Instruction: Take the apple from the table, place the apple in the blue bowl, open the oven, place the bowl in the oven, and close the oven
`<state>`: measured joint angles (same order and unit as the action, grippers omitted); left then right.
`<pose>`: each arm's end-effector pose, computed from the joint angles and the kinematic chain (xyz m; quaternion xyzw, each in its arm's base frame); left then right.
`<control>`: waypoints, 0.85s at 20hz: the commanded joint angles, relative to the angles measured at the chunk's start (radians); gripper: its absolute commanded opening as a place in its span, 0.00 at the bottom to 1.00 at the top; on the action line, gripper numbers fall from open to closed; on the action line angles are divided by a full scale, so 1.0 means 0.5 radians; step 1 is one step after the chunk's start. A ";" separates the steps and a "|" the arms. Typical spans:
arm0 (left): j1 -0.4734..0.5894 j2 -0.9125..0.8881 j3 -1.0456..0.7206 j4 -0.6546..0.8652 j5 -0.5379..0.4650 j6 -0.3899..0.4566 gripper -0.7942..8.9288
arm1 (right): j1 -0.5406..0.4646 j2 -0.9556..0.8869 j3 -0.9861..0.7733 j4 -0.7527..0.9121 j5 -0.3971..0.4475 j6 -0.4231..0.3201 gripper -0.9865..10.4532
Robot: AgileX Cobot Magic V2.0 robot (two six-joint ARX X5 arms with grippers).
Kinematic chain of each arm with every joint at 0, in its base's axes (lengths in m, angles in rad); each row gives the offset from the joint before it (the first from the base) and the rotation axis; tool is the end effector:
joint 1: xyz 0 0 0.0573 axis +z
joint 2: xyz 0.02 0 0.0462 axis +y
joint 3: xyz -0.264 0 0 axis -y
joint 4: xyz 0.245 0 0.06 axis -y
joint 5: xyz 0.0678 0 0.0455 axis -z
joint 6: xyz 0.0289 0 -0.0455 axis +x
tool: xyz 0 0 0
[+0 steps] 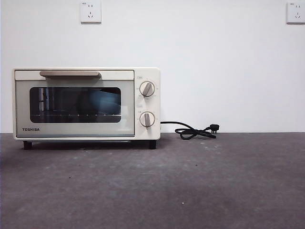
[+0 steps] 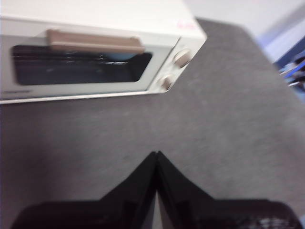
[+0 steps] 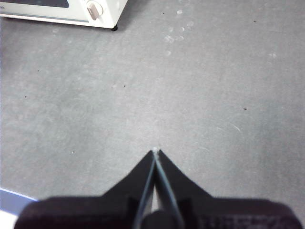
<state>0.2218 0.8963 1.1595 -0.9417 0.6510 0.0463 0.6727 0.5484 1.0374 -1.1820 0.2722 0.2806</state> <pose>0.1470 0.0152 0.3744 -0.1193 0.2969 -0.2077 0.9244 0.0489 0.0291 0.3481 -0.0241 0.3256 0.1430 0.9343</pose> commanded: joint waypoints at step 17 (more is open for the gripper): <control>-0.072 -0.655 -0.175 0.187 -0.690 0.283 0.08 | 0.001 -0.002 -0.020 -0.003 0.016 0.015 0.09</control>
<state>0.1883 0.5728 1.0878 -0.8639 0.3080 0.1242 0.6727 0.5484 1.0370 -1.1889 0.2790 0.2806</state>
